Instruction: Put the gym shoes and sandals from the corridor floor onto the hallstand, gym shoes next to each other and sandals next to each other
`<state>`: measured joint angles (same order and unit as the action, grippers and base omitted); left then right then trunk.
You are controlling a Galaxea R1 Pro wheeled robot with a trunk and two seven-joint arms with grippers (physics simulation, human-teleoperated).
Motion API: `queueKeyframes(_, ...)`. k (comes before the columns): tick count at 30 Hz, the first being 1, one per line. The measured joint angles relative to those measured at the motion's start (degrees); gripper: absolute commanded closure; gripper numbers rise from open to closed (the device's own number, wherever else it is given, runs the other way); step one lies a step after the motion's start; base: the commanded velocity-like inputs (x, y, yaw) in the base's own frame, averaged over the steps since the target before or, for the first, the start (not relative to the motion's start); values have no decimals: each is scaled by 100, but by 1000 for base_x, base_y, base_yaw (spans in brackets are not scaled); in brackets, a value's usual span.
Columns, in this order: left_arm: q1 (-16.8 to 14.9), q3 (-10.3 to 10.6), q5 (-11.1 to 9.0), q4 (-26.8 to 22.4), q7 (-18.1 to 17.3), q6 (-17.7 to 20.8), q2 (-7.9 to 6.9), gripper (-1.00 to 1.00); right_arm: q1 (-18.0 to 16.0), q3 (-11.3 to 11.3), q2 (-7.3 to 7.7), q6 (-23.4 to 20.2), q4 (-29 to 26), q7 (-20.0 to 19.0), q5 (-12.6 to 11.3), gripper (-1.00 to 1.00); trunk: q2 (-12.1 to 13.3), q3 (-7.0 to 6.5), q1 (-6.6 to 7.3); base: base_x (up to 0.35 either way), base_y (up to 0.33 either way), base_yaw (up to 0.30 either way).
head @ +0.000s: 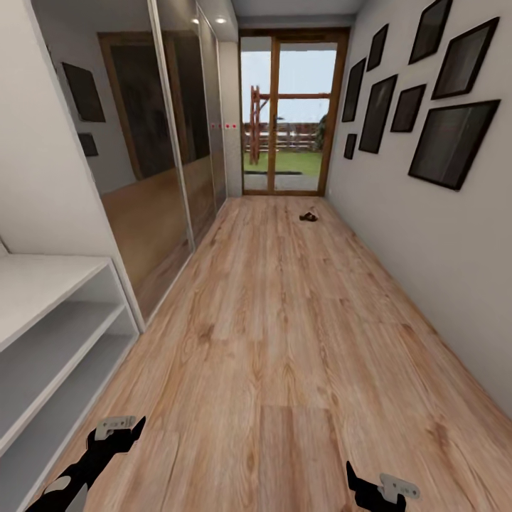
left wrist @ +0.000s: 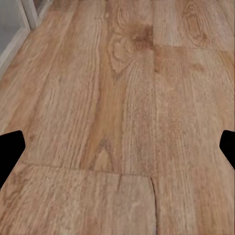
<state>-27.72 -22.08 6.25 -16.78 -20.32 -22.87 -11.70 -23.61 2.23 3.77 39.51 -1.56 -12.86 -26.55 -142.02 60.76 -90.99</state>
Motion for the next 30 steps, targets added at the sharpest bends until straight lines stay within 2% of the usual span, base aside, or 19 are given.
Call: queueKeyframes(30, 0, 17, -3, -5, -7, 2, 7, -100, 0, 0, 0, 0, 0, 0, 0, -100, 0, 0, 0, 339, 0, 0)
